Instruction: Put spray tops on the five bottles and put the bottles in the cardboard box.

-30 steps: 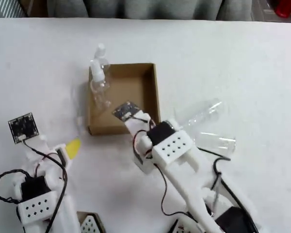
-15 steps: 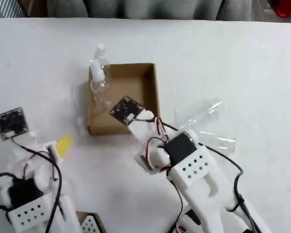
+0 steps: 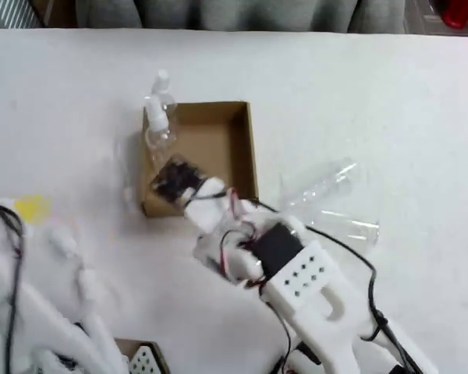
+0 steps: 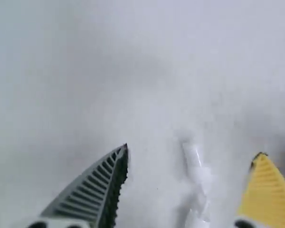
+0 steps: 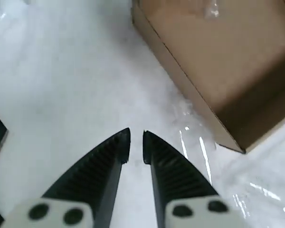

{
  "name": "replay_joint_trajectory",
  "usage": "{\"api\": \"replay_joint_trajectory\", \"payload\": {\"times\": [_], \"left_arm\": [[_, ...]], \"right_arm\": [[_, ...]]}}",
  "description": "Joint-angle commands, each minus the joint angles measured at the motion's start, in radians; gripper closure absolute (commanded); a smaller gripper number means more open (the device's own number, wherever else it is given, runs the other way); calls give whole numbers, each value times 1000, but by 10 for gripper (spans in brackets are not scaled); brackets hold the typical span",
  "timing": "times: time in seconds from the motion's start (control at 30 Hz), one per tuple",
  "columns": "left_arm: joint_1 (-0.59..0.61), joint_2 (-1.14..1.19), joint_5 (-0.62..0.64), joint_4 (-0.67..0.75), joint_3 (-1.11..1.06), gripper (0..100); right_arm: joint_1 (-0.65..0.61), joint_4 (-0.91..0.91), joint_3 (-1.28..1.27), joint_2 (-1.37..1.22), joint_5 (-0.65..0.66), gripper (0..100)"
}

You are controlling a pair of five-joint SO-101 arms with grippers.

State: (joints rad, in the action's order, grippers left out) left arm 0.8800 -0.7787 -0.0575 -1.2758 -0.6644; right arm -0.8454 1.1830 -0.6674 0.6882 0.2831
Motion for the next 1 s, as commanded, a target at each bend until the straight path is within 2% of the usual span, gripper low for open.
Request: {"api": "replay_joint_trajectory", "payload": {"times": [0.0, 0.13, 0.33, 0.6, 0.7, 0.8, 0.97], "left_arm": [[105, 223, -8, -8, 247, 631], [171, 369, -9, -8, 376, 631], [257, 522, -9, -8, 532, 631], [289, 568, -8, -57, 629, 631], [291, 568, -8, -77, 658, 631], [291, 568, -3, -86, 689, 631], [291, 570, 0, -81, 723, 631]], "right_arm": [[-102, -91, 12, 24, 6, 978], [-189, -236, 8, 12, 5, 978], [-351, -415, 14, -157, 5, 981], [-456, -602, 20, -363, 2, 981], [-466, -662, 89, -441, -118, 982], [-467, -622, 207, -526, -233, 982], [-479, -615, 373, -674, -305, 980]]}}
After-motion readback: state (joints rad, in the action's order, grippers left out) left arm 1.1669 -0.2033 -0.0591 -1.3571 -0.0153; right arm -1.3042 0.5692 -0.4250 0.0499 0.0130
